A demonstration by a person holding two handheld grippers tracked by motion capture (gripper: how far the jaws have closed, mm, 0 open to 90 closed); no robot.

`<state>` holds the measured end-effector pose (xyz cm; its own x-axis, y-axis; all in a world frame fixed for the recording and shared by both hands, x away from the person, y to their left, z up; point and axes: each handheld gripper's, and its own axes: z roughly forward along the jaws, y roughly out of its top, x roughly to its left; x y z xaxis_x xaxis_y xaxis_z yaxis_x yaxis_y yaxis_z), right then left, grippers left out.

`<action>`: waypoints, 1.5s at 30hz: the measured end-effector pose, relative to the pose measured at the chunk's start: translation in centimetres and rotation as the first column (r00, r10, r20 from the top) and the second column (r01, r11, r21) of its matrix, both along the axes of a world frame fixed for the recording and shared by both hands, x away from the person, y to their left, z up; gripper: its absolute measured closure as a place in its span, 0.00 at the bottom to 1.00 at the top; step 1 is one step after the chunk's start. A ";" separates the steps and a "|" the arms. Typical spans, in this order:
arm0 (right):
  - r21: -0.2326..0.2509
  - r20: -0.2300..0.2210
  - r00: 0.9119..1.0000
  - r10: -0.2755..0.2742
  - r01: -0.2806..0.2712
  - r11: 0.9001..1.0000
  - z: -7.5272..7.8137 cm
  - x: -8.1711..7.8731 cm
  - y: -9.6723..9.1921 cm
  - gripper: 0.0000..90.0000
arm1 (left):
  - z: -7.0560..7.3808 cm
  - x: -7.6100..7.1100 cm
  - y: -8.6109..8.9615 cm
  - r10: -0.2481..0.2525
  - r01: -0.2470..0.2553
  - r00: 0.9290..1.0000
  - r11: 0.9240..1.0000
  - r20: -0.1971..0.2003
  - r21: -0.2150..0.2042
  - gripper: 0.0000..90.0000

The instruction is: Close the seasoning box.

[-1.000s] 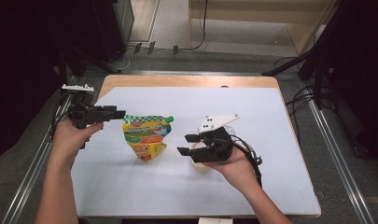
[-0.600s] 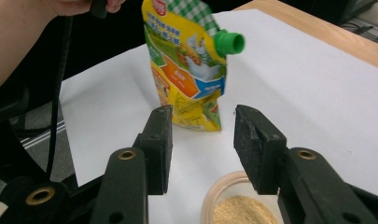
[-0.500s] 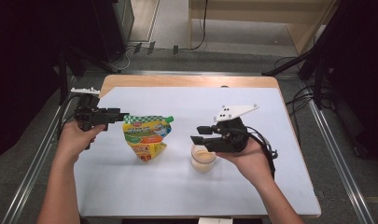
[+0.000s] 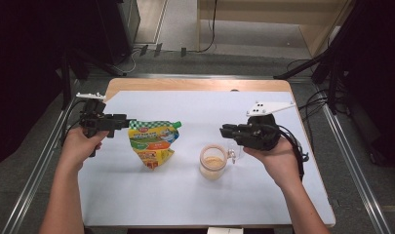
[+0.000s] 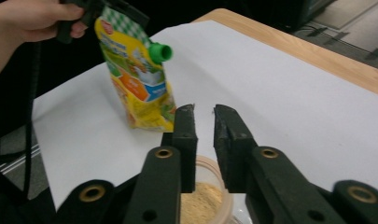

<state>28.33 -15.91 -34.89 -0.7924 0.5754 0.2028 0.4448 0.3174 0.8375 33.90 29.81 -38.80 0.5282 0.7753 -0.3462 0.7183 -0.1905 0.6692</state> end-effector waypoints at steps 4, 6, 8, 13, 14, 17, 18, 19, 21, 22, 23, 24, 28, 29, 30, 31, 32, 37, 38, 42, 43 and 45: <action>0.002 -0.015 0.999 -0.031 0.031 1.000 -0.3 0.6 -1.3 1.00 | -0.1 0.0 0.0 0.003 -0.002 1.000 1.000 -0.009 0.002 0.39; -0.004 -0.018 0.999 -0.049 0.049 0.999 -0.6 0.9 -1.7 1.00 | 0.0 0.0 0.1 0.004 -0.004 1.000 1.000 -0.008 -0.004 0.39; -0.016 -0.022 0.998 -0.064 0.064 0.998 -1.1 1.2 -2.3 1.00 | 0.0 0.0 0.1 0.004 -0.004 1.000 1.000 -0.005 -0.005 0.38; -0.004 -0.044 0.994 -0.102 0.101 0.995 -1.9 1.7 -3.5 1.00 | 0.0 0.0 0.2 0.008 -0.008 1.000 1.000 -0.003 -0.006 0.38; -0.008 -0.041 0.994 -0.104 0.104 0.995 -1.9 1.7 -3.6 1.00 | 0.0 0.0 0.2 0.008 -0.008 1.000 1.000 -0.003 -0.007 0.38; -0.020 -0.036 0.993 -0.116 0.115 0.993 -2.2 1.8 -3.8 1.00 | 0.0 0.0 0.2 0.008 -0.008 1.000 1.000 -0.003 -0.007 0.38; -0.022 -0.039 0.992 -0.119 0.118 0.993 -2.3 1.9 -3.9 1.00 | 0.0 -0.1 0.2 0.007 -0.007 1.000 1.000 -0.003 -0.006 0.38; -0.027 -0.044 0.991 -0.123 0.122 0.992 -2.5 1.9 -4.0 1.00 | 0.0 -0.1 0.2 0.006 -0.006 1.000 1.000 -0.003 -0.006 0.38; -0.038 -0.052 0.990 -0.130 0.128 0.991 -3.0 2.2 -4.1 1.00 | 0.0 -0.1 0.2 0.007 -0.007 1.000 1.000 -0.002 -0.006 0.38; -0.041 -0.054 0.990 -0.132 0.130 0.991 -3.2 2.2 -4.2 1.00 | 0.0 -0.1 0.2 0.008 -0.008 1.000 1.000 -0.002 -0.006 0.38; -0.042 -0.062 0.989 -0.132 0.130 0.991 -3.4 2.3 -4.2 1.00 | 0.0 -0.1 0.2 0.010 -0.010 1.000 1.000 -0.003 -0.007 0.38; -0.047 -0.064 0.989 -0.135 0.132 0.990 -3.8 2.5 -4.2 1.00 | 0.0 -0.1 0.2 0.011 -0.011 1.000 1.000 -0.003 -0.007 0.38; -0.061 -0.094 0.986 -0.134 0.129 0.990 -5.1 2.9 -4.1 1.00 | 0.0 -0.1 0.3 0.012 -0.013 1.000 1.000 -0.003 -0.004 0.39; -0.061 -0.100 0.986 -0.134 0.128 0.990 -5.4 3.0 -4.0 1.00 | 0.0 -0.1 0.3 0.012 -0.012 1.000 1.000 0.000 -0.003 0.39; -0.060 -0.103 0.986 -0.130 0.124 0.990 -5.6 3.0 -4.0 1.00 | 0.0 -0.1 0.3 0.012 -0.012 1.000 1.000 0.001 -0.003 0.39; -0.061 -0.097 0.987 -0.127 0.122 0.991 -5.8 3.0 -4.0 1.00 | 0.0 -0.1 0.4 0.012 -0.012 1.000 1.000 0.001 -0.001 0.39; -0.065 -0.085 0.989 -0.125 0.119 0.991 -6.0 2.9 -4.0 1.00 | 0.0 -0.1 0.4 0.010 -0.010 1.000 1.000 0.001 -0.002 0.39; -0.043 -0.111 0.988 -0.109 0.105 0.994 -6.6 2.8 -3.8 1.00 | 0.0 -0.1 0.2 0.011 -0.011 1.000 1.000 -0.001 0.002 0.39; -0.041 -0.118 0.988 -0.104 0.099 0.994 -6.7 2.7 -3.7 1.00 | 0.0 -0.1 0.2 0.011 -0.011 1.000 1.000 -0.001 0.004 0.39; -0.045 -0.117 0.989 -0.091 0.086 0.995 -6.9 2.6 -3.2 1.00 | 0.0 0.0 0.1 0.005 -0.005 1.000 1.000 0.002 0.006 0.39; -0.048 -0.115 0.989 -0.089 0.084 0.995 -6.8 2.6 -3.1 1.00 | 0.0 0.0 0.1 0.005 -0.005 1.000 1.000 0.004 0.005 0.39; -0.044 -0.115 0.990 -0.082 0.078 0.996 -6.8 2.5 -2.9 1.00 | -0.1 0.1 0.1 0.008 -0.008 1.000 1.000 0.002 0.007 0.39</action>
